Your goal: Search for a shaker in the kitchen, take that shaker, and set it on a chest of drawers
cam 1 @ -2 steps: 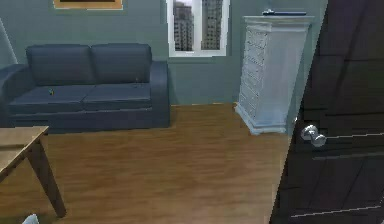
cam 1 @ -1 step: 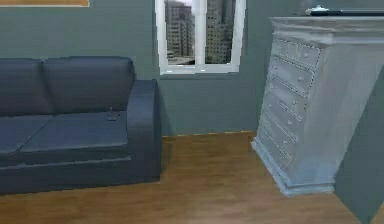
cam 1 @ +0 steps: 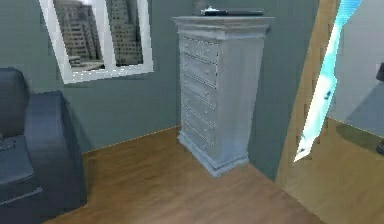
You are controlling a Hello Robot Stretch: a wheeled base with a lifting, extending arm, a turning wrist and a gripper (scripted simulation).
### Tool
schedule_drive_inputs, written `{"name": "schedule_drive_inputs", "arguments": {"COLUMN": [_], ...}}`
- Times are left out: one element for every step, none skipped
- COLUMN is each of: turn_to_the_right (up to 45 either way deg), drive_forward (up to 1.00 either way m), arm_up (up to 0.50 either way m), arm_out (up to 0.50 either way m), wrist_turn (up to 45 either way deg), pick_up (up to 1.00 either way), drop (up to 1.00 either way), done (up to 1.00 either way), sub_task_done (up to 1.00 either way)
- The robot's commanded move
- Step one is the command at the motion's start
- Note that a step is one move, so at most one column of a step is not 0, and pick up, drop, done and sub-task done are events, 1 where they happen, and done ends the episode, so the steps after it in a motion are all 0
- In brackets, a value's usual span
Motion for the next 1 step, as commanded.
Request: {"name": "schedule_drive_inputs", "arguments": {"turn_to_the_right": [0.0], "drive_forward": [0.05], "arm_up": [0.0], "arm_out": [0.0], "wrist_turn": [0.0], "pick_up": [0.0], "drop": [0.0], "done": [0.0], "sub_task_done": [0.0]}}
